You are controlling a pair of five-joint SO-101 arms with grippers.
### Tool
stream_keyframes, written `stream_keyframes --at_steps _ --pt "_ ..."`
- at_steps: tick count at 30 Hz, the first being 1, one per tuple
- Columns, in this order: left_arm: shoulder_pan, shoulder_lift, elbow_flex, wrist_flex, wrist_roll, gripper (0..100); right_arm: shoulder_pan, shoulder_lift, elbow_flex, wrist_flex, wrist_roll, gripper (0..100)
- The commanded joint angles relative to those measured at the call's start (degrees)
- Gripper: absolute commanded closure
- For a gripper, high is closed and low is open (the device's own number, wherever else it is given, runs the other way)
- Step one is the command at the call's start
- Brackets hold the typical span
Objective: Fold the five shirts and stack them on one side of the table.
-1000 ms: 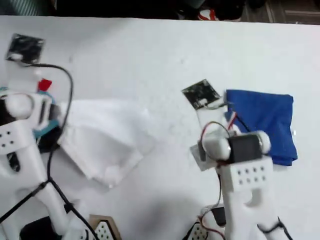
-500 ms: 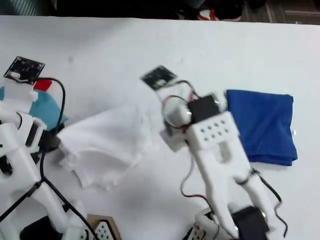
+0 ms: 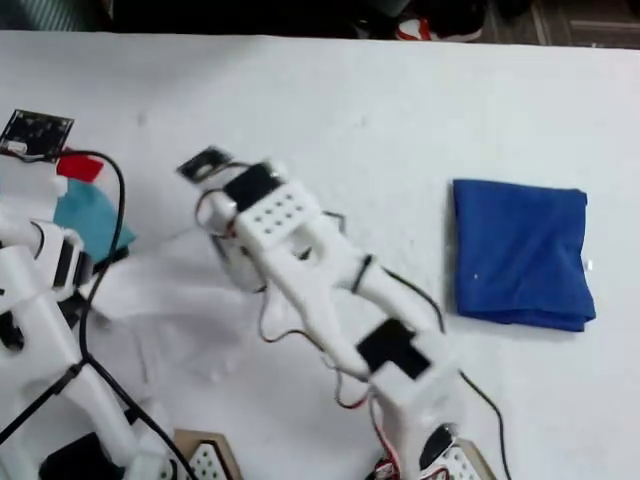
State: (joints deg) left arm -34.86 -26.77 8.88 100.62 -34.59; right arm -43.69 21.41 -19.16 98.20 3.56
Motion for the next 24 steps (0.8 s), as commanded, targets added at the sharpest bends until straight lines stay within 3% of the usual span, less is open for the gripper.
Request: stream_keyframes --at_steps 1,8,12,13,24 --pt "-0.5 -1.5 -0.8 -0.3 0.5 82 -1.4 4.9 -5.6 0.3 -0.4 75.4" --pt "-3.6 -1.5 -0.9 -1.4 4.4 82 -3.0 16.2 -13.6 0.3 -0.3 76.9" --pt "-6.9 -1.5 -0.9 -1.8 5.6 82 -0.7 20.1 -17.1 0.3 0.2 97.9" --pt "-7.5 -1.5 -0.9 -1.8 5.6 82 0.7 20.1 -18.1 0.5 1.0 98.9" --pt "-8.5 -1.5 -0.8 -2.5 5.6 82 18.9 6.0 -19.6 0.6 20.7 98.0"
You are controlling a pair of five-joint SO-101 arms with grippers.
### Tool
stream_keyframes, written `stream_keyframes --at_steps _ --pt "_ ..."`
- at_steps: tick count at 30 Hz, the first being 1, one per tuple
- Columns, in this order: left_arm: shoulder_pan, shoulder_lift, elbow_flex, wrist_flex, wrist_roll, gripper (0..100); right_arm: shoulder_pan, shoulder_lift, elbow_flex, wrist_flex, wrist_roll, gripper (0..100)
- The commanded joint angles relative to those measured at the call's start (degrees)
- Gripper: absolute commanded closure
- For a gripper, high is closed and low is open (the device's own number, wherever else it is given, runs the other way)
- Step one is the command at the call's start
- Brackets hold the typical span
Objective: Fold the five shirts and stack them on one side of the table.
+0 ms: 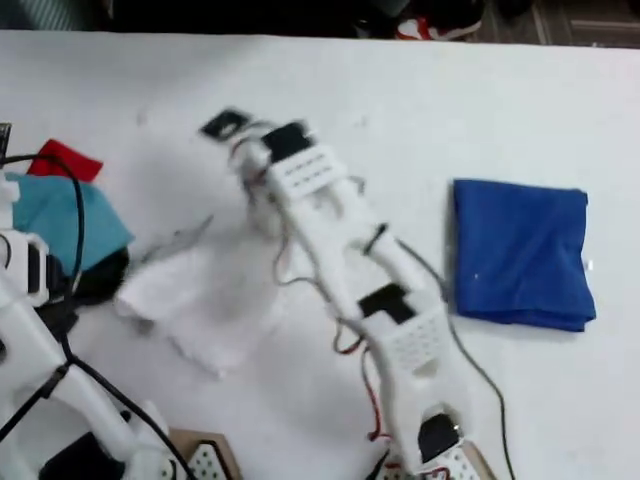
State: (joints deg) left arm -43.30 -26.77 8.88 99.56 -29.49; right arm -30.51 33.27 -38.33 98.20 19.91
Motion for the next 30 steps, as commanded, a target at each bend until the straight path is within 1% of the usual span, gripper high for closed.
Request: stream_keyframes --at_steps 1,5,8,10,13,14,15,21,23,27,30 --pt "0.0 -1.5 -0.8 -1.5 0.5 82 7.9 -6.2 0.0 0.6 5.5 98.0" --pt "0.0 -1.5 -0.7 -2.2 0.5 82 16.1 -6.2 0.2 0.3 10.2 98.0" --pt "1.4 -1.5 -0.4 -2.2 0.5 82 18.9 -6.4 0.4 0.5 13.2 96.8" --pt "2.6 -1.5 -0.4 -1.8 0.6 82 19.4 -7.5 0.5 0.7 13.7 89.7" --pt "4.0 -1.5 -0.4 -1.8 0.6 82 19.2 -12.2 2.1 0.9 13.8 71.4" --pt "4.0 -1.5 -0.5 -1.8 0.6 82 18.9 -14.0 3.7 0.9 13.8 67.0" --pt "4.0 -1.5 -0.6 -1.8 0.6 82 18.2 -16.0 5.9 0.9 13.8 65.8" --pt "3.7 -1.5 -0.4 -1.8 0.6 82 15.8 -29.7 26.5 0.8 14.1 71.8" --pt "3.7 -1.5 -0.3 -1.8 0.6 82 13.5 -34.6 34.0 0.8 14.1 72.2" --pt "3.7 -1.5 -0.3 -2.2 0.6 82 5.2 -42.2 47.6 0.7 13.7 72.2" --pt "3.7 -1.4 -0.3 -2.2 0.6 82 -2.2 -43.5 55.4 0.2 13.6 72.1"
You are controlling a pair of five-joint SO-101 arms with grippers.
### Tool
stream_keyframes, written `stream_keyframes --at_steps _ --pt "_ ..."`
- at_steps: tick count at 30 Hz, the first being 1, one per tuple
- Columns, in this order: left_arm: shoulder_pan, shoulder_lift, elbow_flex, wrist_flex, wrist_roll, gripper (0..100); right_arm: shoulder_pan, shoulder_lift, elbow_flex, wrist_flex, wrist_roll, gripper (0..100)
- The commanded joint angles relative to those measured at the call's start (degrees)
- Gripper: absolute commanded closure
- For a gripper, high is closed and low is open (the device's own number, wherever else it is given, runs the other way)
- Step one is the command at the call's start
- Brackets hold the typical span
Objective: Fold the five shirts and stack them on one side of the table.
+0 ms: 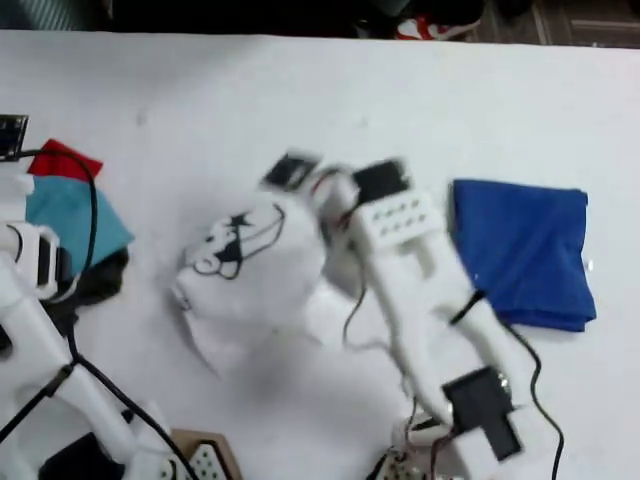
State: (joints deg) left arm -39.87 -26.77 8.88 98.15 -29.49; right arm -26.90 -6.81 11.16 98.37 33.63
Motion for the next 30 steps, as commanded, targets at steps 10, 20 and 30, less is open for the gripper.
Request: stream_keyframes --at_steps 10,20,30 --pt "0.2 -1.4 -0.3 -0.8 0.6 82 -14.9 -1.9 21.4 -19.8 -3.3 72.0" --pt "-0.3 -1.4 -0.3 -0.8 0.7 82 -15.9 12.2 21.1 -29.8 -6.9 72.0" --pt "-3.5 -1.1 -0.3 -0.8 0.4 82 -15.6 19.4 18.8 -33.4 -6.8 89.2"
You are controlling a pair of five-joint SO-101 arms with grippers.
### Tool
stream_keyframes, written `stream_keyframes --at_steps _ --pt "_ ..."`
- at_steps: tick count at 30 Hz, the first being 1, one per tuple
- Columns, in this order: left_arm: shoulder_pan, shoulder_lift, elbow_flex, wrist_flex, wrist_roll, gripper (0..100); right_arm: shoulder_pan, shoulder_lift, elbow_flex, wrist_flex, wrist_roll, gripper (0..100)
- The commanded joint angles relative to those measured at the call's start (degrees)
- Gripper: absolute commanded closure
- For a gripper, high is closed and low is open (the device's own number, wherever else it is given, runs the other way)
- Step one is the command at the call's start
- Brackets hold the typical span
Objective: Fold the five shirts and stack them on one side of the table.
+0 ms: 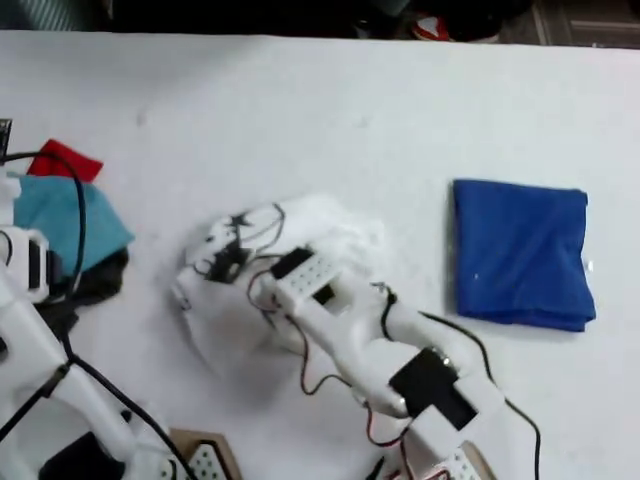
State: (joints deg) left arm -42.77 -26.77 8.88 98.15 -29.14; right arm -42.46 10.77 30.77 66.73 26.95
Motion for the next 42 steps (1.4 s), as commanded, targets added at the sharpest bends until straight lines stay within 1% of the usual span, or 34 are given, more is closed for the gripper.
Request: stream_keyframes --at_steps 1,3,8,13,16,17,23,25,27,29,34,36,38,40,42 --pt "-0.6 -1.1 -0.3 -0.8 0.0 82 0.1 1.7 -1.1 -1.7 -0.1 93.1" --pt "-0.6 -1.1 -0.3 -0.8 0.0 82 0.8 1.3 -2.4 -0.6 -0.2 97.5" --pt "-0.6 -1.1 -0.3 -0.8 -0.1 82 3.2 -3.3 -10.1 10.9 0.9 97.9" --pt "-0.5 -1.4 -0.3 -0.8 -0.1 82 6.6 -13.7 -21.6 24.3 8.7 97.9" --pt "-0.3 -1.4 -0.3 -0.8 -0.1 82 8.5 -18.6 -30.8 31.2 11.2 97.9" --pt "-0.3 -1.4 -0.3 -0.8 -0.1 82 9.2 -19.9 -33.4 32.0 11.9 97.9" --pt "-0.2 -1.1 -0.3 -0.8 -0.1 82 14.8 -25.3 -47.4 32.0 16.5 98.0" --pt "0.2 -1.1 -0.3 -0.8 -0.1 82 16.5 -25.5 -52.9 31.8 16.6 98.0" --pt "2.1 -1.4 -0.3 -0.3 -0.2 82 18.1 -25.2 -59.4 31.8 16.5 98.0" --pt "5.0 -1.5 -0.3 1.0 -0.2 82 19.3 -25.1 -64.6 30.9 16.5 98.0" --pt "16.0 -1.5 -0.2 3.7 0.3 81 24.0 -25.2 -71.2 25.5 16.4 98.0" --pt "19.6 -1.4 -0.2 3.8 0.4 78 26.1 -25.2 -73.1 23.3 16.4 98.0" --pt "22.2 -1.4 -0.2 3.8 3.4 73 28.4 -25.2 -74.4 21.0 16.4 98.0" --pt "24.6 -1.4 -0.3 3.8 8.1 68 30.9 -25.2 -74.6 18.2 16.4 98.0" --pt "27.6 -1.4 -0.3 3.8 11.3 66 33.5 -25.1 -74.5 16.0 16.4 98.0"
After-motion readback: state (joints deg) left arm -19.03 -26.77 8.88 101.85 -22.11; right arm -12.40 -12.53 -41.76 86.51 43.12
